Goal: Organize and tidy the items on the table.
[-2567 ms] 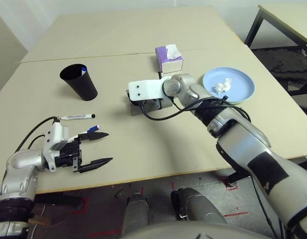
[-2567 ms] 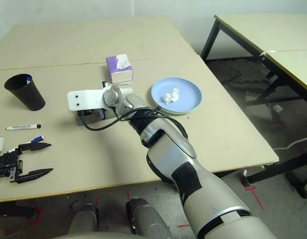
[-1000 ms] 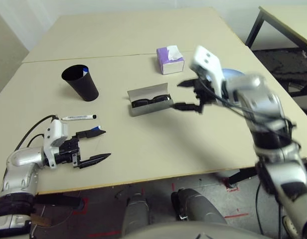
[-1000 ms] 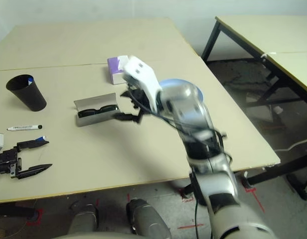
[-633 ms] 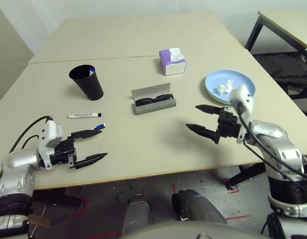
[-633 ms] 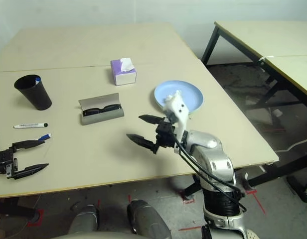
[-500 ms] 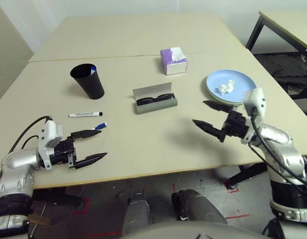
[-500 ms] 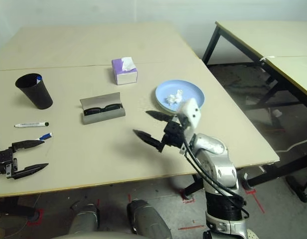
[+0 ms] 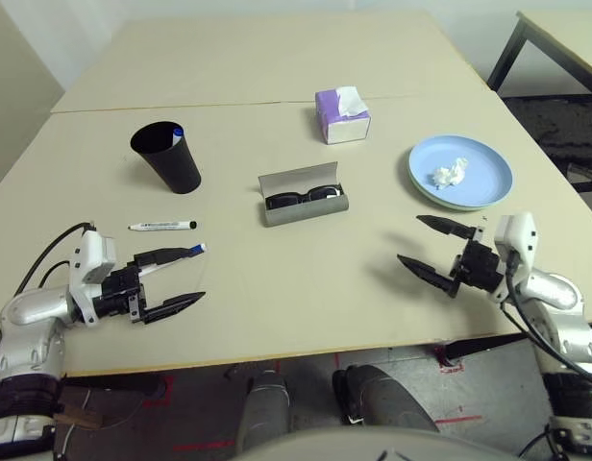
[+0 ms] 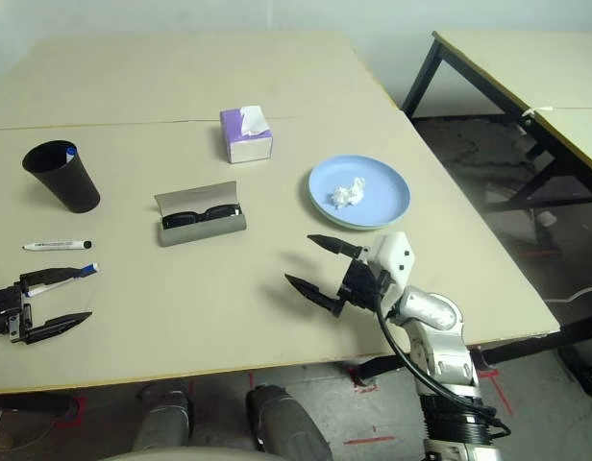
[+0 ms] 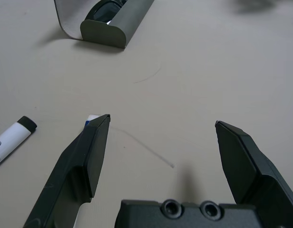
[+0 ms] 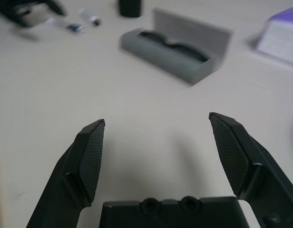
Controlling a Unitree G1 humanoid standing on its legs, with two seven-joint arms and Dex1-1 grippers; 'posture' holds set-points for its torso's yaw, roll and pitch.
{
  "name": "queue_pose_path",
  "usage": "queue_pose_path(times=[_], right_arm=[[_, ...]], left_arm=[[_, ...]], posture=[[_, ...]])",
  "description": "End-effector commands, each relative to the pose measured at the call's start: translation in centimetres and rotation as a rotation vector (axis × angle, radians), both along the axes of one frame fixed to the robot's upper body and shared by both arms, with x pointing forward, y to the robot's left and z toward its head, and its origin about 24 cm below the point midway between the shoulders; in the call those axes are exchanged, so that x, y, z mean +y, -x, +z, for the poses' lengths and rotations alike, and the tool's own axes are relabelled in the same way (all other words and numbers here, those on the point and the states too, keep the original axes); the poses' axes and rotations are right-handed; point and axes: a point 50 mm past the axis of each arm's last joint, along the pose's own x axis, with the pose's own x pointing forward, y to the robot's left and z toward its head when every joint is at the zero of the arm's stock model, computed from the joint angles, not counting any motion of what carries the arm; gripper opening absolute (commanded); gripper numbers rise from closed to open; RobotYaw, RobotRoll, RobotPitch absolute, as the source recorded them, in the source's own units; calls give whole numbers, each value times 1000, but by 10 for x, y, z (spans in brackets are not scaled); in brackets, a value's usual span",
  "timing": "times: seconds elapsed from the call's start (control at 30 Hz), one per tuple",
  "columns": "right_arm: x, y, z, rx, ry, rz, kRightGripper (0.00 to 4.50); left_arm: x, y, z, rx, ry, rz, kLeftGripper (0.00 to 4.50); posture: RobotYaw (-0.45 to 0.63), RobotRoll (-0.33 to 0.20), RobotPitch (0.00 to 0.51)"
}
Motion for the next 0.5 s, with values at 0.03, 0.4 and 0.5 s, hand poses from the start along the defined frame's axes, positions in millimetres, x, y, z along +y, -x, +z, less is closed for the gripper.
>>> queue_pose_path(times=[0.03,0.4,0.5], right_arm=[[-1,4,-1,1,-8,45,4454],[-14,-14,7,10,-137,-122,4454],[-14,-11,7,14,-137,-105,4454]], left_arm=[[-2,1,-1,5,4,4,4500],[-7,-10,9,-46,92,111,4500],[-12,-17,15,-61,120,164,4500]], posture=[[-54,0,147],[-55,0,144],[-56,0,144]])
